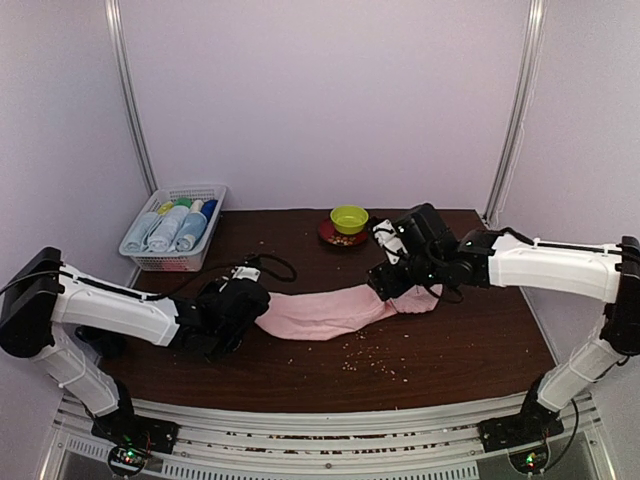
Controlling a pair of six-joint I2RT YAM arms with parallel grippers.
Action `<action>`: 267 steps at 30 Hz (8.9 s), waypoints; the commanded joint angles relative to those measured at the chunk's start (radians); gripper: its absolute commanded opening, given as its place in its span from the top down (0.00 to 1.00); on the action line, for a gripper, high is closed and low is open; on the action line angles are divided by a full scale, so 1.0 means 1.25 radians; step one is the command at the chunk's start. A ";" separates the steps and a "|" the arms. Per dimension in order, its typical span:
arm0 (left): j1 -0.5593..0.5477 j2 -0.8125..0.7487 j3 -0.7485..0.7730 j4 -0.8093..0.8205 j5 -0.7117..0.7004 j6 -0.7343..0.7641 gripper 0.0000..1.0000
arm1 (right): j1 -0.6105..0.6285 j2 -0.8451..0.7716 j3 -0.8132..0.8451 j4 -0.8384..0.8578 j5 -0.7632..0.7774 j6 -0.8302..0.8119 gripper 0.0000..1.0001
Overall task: Roll the towels
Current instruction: Flatten out the towel at the center of the board.
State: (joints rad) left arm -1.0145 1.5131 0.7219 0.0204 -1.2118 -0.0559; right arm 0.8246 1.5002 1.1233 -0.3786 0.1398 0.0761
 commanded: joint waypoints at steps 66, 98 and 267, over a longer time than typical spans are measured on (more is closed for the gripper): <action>0.051 0.035 -0.028 0.104 0.086 0.031 1.00 | 0.207 -0.066 -0.222 -0.019 -0.003 0.002 0.51; 0.051 0.056 -0.016 0.093 0.099 0.033 1.00 | 0.451 0.188 -0.052 -0.187 0.379 0.471 0.17; 0.225 -0.042 0.319 -0.131 0.279 0.136 1.00 | -0.303 0.003 0.336 -0.470 0.093 -0.211 1.00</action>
State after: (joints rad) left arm -0.8291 1.2610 1.0752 -0.2386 -1.0492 0.0948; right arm 0.5400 1.3437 1.5154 -1.0348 0.3054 -0.1493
